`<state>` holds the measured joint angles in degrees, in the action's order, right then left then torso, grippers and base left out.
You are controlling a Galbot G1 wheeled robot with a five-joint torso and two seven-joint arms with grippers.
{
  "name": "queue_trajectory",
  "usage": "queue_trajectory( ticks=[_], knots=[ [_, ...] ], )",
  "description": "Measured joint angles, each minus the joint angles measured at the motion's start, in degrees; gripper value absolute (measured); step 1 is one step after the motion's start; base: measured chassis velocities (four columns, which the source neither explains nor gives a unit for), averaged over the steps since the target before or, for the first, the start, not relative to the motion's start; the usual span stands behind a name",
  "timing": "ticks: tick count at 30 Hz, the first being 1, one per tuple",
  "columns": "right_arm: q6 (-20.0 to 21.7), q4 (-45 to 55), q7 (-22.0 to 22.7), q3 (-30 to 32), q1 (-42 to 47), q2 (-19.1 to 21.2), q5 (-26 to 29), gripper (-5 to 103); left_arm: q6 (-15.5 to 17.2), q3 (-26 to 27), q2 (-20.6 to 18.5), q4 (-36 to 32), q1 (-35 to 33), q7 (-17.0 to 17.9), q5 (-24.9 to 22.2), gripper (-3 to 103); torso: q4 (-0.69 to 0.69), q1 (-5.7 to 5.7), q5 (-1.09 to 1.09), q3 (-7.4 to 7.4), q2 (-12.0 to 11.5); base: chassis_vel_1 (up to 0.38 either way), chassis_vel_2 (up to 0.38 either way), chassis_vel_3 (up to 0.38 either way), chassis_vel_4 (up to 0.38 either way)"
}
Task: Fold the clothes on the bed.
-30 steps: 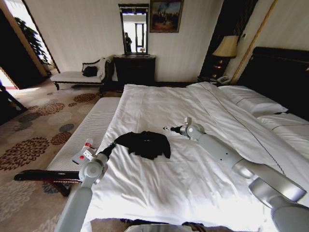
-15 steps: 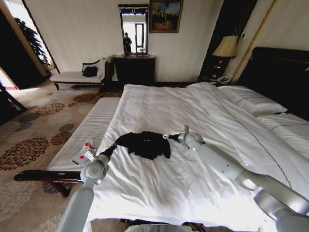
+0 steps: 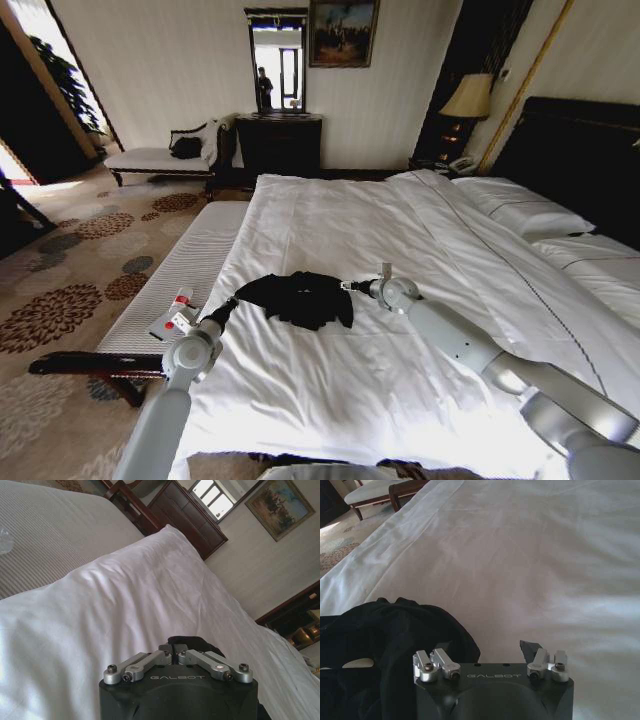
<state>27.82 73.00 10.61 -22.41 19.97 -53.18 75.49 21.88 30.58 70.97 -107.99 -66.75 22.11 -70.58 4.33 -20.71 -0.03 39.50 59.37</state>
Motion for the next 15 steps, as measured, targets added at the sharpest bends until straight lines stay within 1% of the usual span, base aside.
queue_trajectory(
  ticks=[3,5,7,9,10,12,13,15],
  knots=[
    [-0.03,-0.22,-1.05,-0.57,-0.19,-0.12,-1.37,59,0.0,0.14,-0.28,0.11,-0.02,-0.08,0.0,1,-0.01,0.0,-0.01,0.0,0.0,0.0,0.0,0.0,0.0],
    [-0.07,-0.24,-1.24,-0.65,-0.17,-0.12,-1.57,59,0.0,0.18,-0.35,0.13,-0.01,-0.09,-0.02,1,0.0,0.0,0.0,0.0,0.0,0.0,0.0,0.0,0.0],
    [-0.31,-0.25,-1.38,-0.66,0.07,-0.13,-1.73,48,0.0,0.22,-0.4,0.2,0.14,-0.11,-0.09,1,0.0,0.0,0.0,0.0,0.0,0.0,0.0,0.0,0.0],
    [-0.36,-0.25,-1.4,-0.66,0.12,-0.14,-1.75,48,0.0,0.21,-0.4,0.22,0.16,-0.11,-0.1,1,0.0,-0.01,0.0,0.0,0.0,0.0,0.0,0.0,0.0],
    [-0.95,-0.25,-1.65,-0.59,0.45,-0.18,-1.93,37,-0.01,0.22,-0.41,0.41,0.32,-0.12,-0.14,1,0.0,0.0,0.0,0.0,0.0,0.0,0.0,0.0,0.0],
    [-2.78,-0.46,-2.87,-0.46,0.95,-0.3,-2.78,27,-0.04,0.14,-0.41,0.73,0.5,-0.14,-0.14,1,0.0,0.0,0.0,0.0,0.0,0.0,0.0,0.0,0.0],
    [-2.78,-0.46,-2.87,-0.46,0.95,-0.3,-2.78,27,-0.04,0.14,-0.41,0.73,0.5,-0.14,-0.14,1,0.0,0.0,0.0,0.0,0.0,0.0,0.0,0.0,0.0],
    [-4.56,-0.51,-3.94,-0.15,1.58,-0.43,-3.27,16,-0.07,0.0,-0.42,0.95,0.7,-0.14,-0.14,1,0.0,-0.01,0.01,0.0,0.0,0.0,0.0,0.0,0.0]
  ],
)
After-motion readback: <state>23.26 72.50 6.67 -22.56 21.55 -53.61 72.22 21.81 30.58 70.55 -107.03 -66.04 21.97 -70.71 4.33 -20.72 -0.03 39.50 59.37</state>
